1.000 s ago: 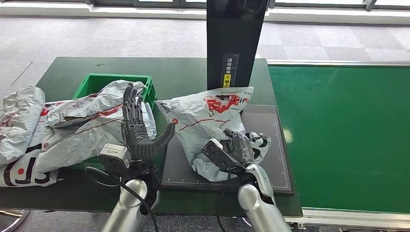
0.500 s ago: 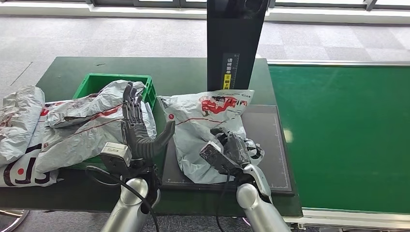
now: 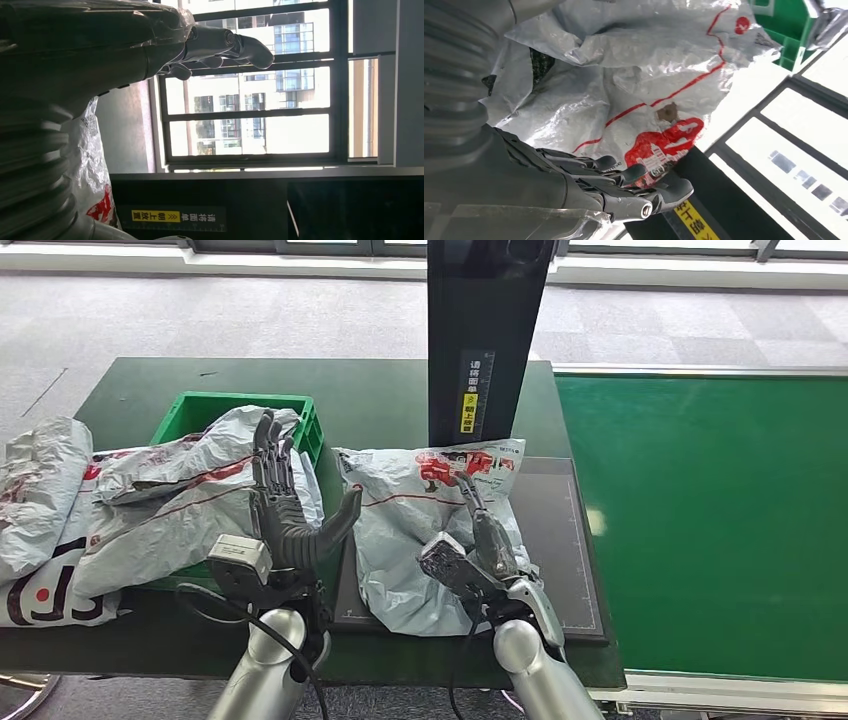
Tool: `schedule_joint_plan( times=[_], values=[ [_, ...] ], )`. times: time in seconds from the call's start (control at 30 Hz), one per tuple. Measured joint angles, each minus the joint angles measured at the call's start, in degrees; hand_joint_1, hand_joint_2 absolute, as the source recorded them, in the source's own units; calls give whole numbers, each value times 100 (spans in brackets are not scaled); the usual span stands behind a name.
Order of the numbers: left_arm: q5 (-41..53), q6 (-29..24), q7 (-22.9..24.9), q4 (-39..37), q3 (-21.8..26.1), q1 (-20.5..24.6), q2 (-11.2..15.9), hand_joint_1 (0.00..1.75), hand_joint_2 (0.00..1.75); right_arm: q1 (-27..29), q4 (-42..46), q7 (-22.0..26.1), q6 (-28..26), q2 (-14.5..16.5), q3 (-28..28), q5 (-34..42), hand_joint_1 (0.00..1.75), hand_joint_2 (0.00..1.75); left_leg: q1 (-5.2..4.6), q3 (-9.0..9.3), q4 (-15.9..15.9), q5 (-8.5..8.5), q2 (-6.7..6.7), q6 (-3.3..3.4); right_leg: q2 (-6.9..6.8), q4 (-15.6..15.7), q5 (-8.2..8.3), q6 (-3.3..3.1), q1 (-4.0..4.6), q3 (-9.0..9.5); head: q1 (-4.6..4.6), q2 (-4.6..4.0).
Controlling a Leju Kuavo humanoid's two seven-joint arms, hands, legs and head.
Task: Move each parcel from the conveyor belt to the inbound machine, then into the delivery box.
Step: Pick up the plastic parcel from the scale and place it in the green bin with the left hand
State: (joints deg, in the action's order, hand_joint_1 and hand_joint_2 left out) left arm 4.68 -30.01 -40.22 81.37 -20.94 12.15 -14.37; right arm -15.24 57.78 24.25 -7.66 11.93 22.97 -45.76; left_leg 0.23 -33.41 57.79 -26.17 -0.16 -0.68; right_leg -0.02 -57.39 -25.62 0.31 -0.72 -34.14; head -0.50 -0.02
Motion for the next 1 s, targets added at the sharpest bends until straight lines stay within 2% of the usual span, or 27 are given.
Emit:
schedule_joint_plan(
  times=[0.73, 0.83, 1.0],
  values=[
    [5, -2, 0, 0, 0, 0, 18, 0, 175, 150, 572, 215, 111, -88, -1, 282, 0, 175, 0, 0, 0, 0, 0, 0, 0, 0, 0, 0, 0, 0, 0, 0],
    [7, -2, 0, 0, 0, 0, 20, 0, 175, 196, 670, 389, 185, -98, -1, 465, 0, 175, 0, 0, 0, 0, 0, 0, 0, 1, 0, 0, 0, -1, 0, 0],
    [47, 21, 0, -5, 0, 4, 23, 0, 175, 386, 1226, 970, 541, -162, -2, 1189, 0, 175, 0, 0, 0, 0, 1, 0, 1, 1, 0, 0, 0, -2, 0, 0]
  ],
)
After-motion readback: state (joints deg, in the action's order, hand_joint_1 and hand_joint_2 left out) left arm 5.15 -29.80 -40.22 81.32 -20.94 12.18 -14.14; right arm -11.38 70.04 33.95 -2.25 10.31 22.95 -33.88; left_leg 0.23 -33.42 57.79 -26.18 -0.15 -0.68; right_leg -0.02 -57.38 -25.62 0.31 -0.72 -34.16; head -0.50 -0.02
